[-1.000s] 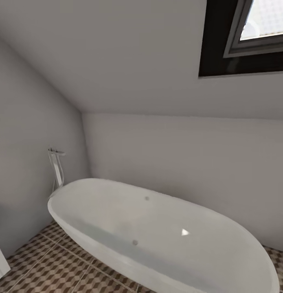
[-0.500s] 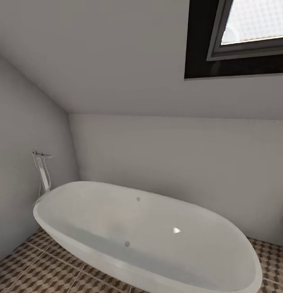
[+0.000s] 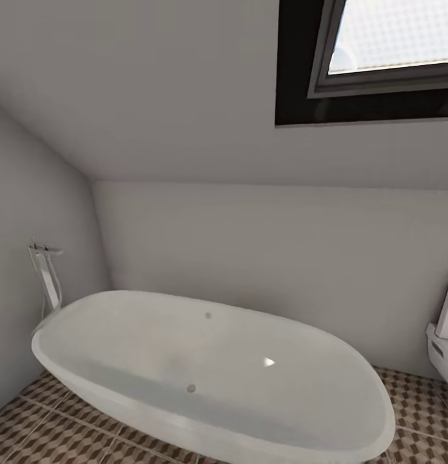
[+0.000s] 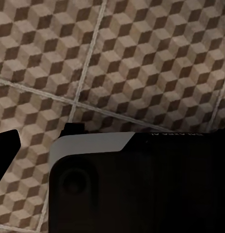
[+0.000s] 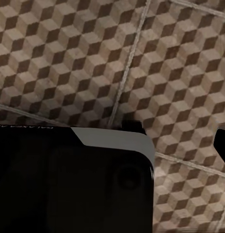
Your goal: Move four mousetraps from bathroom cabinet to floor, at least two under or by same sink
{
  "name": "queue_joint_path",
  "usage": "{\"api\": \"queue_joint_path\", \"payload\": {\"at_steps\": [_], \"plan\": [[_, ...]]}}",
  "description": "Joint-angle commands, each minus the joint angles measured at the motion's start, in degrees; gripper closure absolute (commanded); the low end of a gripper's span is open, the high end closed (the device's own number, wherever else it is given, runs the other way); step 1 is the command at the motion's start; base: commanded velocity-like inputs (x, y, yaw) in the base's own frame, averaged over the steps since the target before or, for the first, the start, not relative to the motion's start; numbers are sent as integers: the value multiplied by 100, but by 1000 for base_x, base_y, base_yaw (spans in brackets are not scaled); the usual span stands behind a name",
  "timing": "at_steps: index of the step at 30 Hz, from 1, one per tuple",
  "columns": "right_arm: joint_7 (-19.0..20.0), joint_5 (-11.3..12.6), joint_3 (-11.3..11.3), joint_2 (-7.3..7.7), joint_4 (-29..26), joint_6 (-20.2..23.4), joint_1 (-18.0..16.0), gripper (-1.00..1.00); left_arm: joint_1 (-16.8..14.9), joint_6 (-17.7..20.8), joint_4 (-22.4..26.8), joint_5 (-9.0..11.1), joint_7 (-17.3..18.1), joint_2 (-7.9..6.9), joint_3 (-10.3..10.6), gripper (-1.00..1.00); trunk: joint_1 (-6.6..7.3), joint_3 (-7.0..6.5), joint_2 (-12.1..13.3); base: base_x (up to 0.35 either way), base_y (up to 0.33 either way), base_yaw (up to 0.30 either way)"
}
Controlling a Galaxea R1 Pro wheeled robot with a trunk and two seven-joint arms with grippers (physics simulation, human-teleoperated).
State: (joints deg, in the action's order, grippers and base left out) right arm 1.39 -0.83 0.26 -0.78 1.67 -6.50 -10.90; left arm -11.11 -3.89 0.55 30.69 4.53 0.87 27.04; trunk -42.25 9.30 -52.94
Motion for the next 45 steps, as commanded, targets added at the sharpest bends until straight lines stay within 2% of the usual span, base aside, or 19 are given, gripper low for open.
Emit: {"api": "queue_joint_path", "payload": {"at_steps": [1, 45], "plan": [[10, -7, 0, 0, 18, -31, -9, -100, -5, -24, -11, 60, 22, 1, 47, -100, -1, 8, -6, 0, 0, -259], [10, -4, 0, 8, 19, -27, -9, -100, -5, -24, -11, 60, 22, 1, 47, -100, -1, 8, -6, 0, 0, -286]]}}
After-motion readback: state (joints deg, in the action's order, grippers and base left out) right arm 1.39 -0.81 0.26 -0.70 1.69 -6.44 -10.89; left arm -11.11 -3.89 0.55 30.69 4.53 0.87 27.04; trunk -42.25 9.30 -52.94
